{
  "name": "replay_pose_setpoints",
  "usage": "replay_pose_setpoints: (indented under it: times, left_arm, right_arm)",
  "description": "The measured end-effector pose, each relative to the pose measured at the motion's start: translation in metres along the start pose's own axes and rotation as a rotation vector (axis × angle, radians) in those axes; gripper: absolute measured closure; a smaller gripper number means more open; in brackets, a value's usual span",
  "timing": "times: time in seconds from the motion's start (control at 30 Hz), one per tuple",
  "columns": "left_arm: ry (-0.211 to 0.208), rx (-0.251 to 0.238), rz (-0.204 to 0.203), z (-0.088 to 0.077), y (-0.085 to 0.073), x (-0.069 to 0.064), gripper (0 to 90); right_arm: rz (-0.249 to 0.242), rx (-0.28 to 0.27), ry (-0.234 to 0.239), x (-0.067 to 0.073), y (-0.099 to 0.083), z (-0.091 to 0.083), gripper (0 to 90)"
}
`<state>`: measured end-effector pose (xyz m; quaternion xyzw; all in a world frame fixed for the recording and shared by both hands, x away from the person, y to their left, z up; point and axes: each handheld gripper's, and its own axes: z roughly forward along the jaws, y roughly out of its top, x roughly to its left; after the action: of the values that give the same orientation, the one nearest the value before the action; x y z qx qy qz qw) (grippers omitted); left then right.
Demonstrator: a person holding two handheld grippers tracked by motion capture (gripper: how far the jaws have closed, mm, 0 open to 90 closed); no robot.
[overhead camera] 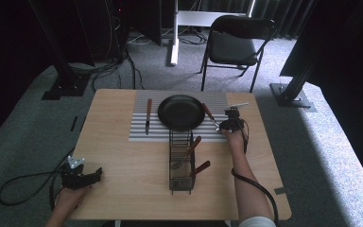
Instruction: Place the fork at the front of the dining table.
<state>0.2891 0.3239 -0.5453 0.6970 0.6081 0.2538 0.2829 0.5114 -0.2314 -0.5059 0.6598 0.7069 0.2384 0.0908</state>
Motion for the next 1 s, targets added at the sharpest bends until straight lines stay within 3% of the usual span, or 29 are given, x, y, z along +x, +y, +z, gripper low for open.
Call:
replay_pose_setpoints:
  times: [0.1, 0.13, 0.33, 0.53, 0.73, 1.0]
  left_arm:
    - [0.0, 0.0, 0.0, 0.0, 0.0, 0.0, 9.5]
    - [0.0, 0.0, 0.0, 0.0, 0.0, 0.0, 9.5]
    - [0.0, 0.0, 0.0, 0.0, 0.0, 0.0, 9.5]
    - [0.0, 0.0, 0.0, 0.0, 0.0, 0.0, 9.6]
    - [0.0, 0.0, 0.0, 0.0, 0.0, 0.0, 9.5]
    - [0.0, 0.0, 0.0, 0.0, 0.0, 0.0, 9.5]
  right_arm:
    - [0.02, -0.029, 0.012, -0.003, -0.002, -0.005, 63.6]
    - [0.025, -0.045, 0.04, -0.004, -0.004, -0.012, 60.2]
    - [-0.021, -0.027, 0.099, 0.0, -0.017, -0.016, 46.6]
    - [-0.071, -0.003, 0.063, 0.006, -0.028, -0.012, 43.7]
    - [-0.061, -0.009, 0.089, 0.009, -0.035, -0.009, 44.2]
    - [-0.096, -0.003, 0.122, 0.025, -0.038, -0.007, 44.3]
